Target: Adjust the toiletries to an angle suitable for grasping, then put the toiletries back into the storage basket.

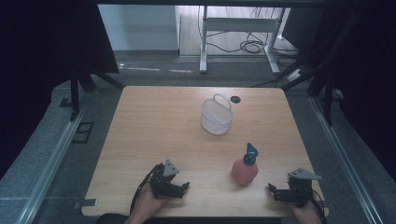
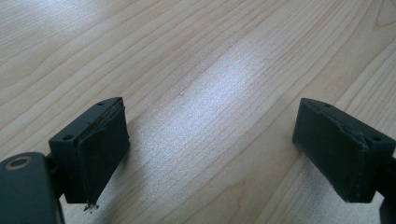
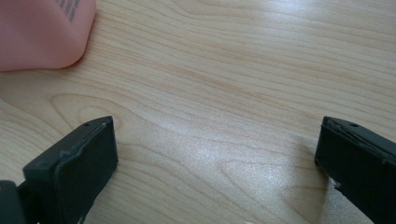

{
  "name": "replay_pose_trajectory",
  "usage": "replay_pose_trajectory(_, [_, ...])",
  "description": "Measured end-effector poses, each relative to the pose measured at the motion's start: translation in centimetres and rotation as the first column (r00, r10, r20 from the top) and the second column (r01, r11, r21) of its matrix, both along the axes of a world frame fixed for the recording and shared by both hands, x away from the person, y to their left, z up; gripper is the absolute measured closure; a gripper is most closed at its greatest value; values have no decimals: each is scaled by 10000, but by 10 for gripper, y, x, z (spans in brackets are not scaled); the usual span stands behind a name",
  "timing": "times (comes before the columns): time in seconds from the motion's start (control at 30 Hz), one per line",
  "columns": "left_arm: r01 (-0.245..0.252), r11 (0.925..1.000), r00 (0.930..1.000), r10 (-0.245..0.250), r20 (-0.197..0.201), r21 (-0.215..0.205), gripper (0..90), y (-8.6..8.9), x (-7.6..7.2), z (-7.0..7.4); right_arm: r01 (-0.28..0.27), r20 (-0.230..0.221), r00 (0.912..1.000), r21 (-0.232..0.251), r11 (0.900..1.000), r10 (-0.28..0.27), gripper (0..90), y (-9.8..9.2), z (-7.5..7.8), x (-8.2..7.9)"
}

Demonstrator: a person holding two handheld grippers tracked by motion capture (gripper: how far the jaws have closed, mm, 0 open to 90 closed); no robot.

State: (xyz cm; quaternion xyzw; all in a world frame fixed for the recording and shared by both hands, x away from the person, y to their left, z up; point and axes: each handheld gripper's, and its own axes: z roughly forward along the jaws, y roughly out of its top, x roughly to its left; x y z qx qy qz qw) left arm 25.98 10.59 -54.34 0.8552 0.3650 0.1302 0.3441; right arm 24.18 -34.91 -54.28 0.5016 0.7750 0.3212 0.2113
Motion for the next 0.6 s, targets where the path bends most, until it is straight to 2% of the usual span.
replay_pose_trajectory(0.6, [1,10000,10000,-1,2,-4,102,0,0,0,-168,-41,9999,5,9999,168,0,-1,0,0])
